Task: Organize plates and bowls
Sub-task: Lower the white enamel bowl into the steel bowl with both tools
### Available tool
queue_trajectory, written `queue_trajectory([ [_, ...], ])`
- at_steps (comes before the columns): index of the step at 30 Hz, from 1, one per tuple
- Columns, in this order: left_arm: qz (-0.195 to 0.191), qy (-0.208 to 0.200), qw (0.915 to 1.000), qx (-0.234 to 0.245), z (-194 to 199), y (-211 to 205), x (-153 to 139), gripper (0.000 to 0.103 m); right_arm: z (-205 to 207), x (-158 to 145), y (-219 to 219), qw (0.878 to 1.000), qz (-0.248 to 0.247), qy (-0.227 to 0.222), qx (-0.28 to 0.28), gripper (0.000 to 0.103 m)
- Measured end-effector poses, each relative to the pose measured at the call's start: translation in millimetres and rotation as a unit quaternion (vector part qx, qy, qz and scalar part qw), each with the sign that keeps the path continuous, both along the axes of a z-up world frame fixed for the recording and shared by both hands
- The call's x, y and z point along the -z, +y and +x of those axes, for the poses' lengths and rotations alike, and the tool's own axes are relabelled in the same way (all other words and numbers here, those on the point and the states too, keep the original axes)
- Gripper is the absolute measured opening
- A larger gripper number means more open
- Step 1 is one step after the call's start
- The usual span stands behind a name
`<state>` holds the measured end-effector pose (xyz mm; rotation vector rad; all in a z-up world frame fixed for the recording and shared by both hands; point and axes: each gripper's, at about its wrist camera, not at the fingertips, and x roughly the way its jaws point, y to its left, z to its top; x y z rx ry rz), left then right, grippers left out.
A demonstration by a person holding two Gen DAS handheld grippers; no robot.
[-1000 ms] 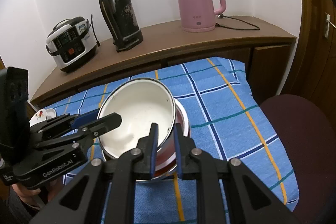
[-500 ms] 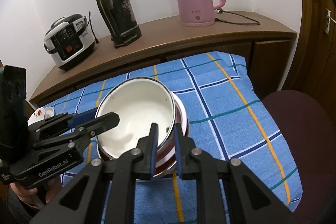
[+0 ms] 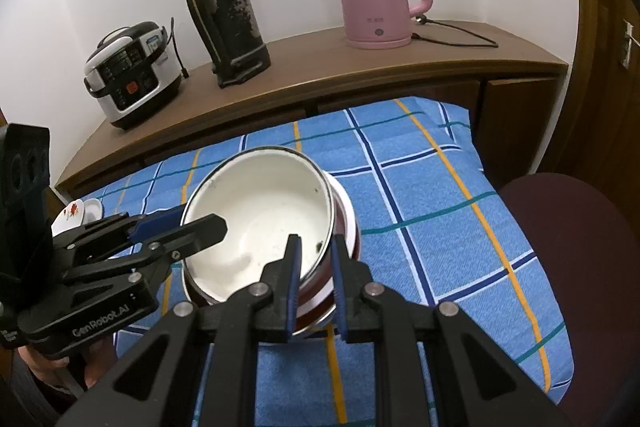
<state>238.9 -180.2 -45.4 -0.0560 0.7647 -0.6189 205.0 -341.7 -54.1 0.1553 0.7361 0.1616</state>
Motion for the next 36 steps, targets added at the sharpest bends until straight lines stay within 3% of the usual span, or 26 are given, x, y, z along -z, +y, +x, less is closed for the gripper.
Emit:
queue_trajectory([
  [36, 0.007, -0.017, 0.9998, 0.007, -4.0, -4.2, 0.1, 0.032, -4.2, -1.5, 0.2, 1.000, -0.020, -0.007, 0.001, 0.015],
])
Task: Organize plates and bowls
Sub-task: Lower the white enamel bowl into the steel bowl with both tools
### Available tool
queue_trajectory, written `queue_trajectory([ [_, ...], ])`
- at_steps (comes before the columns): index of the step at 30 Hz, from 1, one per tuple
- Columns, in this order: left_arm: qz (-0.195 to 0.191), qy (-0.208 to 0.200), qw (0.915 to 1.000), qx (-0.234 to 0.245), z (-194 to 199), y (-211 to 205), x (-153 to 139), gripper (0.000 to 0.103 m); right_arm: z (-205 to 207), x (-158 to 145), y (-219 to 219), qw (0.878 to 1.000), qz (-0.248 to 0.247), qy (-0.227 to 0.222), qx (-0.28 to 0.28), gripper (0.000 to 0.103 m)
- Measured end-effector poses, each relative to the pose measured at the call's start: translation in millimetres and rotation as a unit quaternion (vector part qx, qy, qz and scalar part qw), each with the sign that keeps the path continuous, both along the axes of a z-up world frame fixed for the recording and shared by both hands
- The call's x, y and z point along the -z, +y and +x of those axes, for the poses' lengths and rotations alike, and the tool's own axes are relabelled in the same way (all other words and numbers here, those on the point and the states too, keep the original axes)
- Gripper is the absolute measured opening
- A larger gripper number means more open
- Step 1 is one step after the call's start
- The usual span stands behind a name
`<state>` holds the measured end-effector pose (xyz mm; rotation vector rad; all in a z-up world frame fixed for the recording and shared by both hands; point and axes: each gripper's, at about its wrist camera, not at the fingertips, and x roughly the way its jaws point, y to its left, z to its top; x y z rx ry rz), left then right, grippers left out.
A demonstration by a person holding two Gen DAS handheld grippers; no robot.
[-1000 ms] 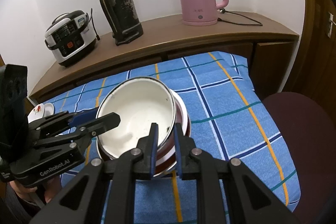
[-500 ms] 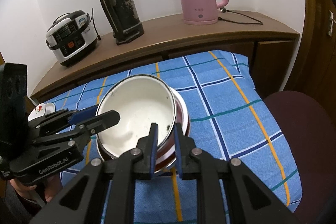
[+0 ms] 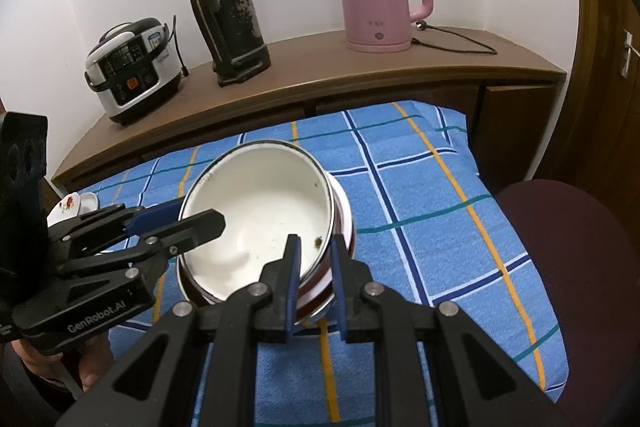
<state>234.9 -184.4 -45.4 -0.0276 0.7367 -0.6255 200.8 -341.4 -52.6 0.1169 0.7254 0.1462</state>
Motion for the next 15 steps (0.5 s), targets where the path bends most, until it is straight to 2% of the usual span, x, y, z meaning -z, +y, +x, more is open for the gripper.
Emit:
queue_trajectory([
  [15, -0.004, 0.001, 1.0000, -0.003, 2.5, 2.7, -1.4, 0.032, 0.3, 3.3, -0.2, 1.000, -0.008, -0.001, 0.004, 0.014],
])
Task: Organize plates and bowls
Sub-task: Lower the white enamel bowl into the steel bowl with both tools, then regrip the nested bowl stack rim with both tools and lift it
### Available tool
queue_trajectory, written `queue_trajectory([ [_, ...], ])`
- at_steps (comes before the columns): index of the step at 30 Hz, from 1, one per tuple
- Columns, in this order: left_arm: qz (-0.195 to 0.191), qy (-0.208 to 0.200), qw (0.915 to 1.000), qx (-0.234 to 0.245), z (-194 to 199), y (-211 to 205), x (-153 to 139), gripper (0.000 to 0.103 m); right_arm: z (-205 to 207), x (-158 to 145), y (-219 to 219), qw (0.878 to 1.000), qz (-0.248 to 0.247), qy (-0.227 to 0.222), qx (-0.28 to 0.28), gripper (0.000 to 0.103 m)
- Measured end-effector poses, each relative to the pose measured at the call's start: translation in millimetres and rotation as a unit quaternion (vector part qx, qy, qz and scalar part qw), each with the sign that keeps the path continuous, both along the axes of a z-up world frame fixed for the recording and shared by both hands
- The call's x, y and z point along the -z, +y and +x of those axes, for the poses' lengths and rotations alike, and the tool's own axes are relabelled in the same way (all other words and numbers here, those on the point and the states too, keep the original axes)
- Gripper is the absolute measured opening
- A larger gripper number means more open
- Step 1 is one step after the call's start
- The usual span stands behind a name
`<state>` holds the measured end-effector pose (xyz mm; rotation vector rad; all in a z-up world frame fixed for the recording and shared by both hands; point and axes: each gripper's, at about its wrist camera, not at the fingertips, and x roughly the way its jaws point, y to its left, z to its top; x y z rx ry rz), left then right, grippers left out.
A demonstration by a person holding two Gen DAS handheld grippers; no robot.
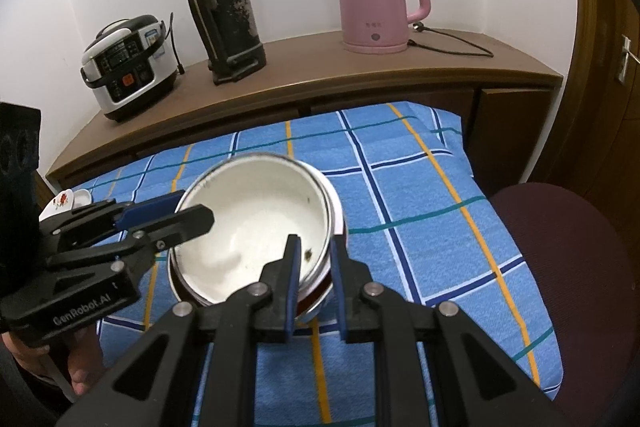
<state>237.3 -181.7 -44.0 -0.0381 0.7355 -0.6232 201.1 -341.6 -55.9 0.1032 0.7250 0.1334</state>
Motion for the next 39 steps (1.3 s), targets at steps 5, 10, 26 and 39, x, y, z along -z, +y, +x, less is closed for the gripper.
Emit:
queue_trajectory([
  [5, 0.004, -0.001, 1.0000, -0.002, 1, 0, 1, 0.032, -1, 0, -1, 1.000, 0.001, 0.000, 0.000, 0.014],
  [10, 0.004, -0.002, 1.0000, -0.001, 1, 1, 2, 0.032, 0, 1, -2, 1.000, -0.001, 0.000, 0.001, 0.014],
  [26, 0.013, 0.002, 0.9999, -0.011, 4, 3, 5, 0.060, -1, 4, -9, 1.000, 0.018, 0.000, 0.012, 0.029],
  [39, 0.022, 0.031, 0.9992, -0.008, 10, -1, 19, 0.060, 10, 16, -8, 0.999, 0.047, 0.018, 0.014, 0.041],
])
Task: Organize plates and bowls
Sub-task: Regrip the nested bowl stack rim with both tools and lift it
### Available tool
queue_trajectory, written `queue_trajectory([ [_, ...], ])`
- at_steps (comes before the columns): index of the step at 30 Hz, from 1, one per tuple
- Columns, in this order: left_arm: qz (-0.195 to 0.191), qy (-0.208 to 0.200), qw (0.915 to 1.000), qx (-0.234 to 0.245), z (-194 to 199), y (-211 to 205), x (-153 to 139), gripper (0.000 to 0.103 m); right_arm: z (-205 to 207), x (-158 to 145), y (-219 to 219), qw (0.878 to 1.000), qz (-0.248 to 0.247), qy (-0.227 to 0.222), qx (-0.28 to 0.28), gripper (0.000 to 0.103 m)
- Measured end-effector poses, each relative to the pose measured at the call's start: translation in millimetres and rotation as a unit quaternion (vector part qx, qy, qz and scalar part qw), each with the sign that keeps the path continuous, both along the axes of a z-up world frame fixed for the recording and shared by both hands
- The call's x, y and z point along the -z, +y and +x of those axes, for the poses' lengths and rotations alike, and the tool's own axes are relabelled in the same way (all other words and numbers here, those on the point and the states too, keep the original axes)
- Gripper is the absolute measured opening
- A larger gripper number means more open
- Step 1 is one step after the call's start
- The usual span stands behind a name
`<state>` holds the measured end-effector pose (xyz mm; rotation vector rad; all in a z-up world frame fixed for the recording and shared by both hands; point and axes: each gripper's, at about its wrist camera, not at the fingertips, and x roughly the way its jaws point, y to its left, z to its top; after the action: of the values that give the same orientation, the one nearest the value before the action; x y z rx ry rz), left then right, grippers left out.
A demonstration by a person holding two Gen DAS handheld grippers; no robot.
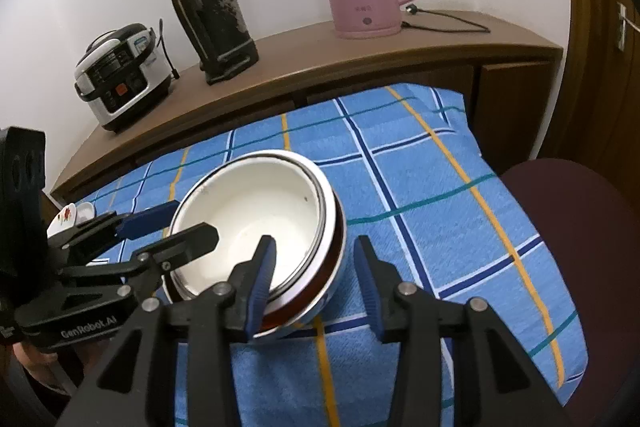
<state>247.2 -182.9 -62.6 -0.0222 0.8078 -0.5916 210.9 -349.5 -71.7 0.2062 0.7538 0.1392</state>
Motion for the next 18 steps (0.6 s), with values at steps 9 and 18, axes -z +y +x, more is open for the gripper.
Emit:
queue_trajectory([
  [9, 0.000, 0.023, 0.9997, 0.002, 3, -3, 6, 0.060, 6, 8, 1, 1.000, 0.011, 0.016, -0.001, 0.041],
  [18, 0.017, 0.026, 0.9995, 0.006, -1, -10, 11, 0.060, 6, 11, 0, 1.000, 0.020, 0.019, 0.006, 0.027],
])
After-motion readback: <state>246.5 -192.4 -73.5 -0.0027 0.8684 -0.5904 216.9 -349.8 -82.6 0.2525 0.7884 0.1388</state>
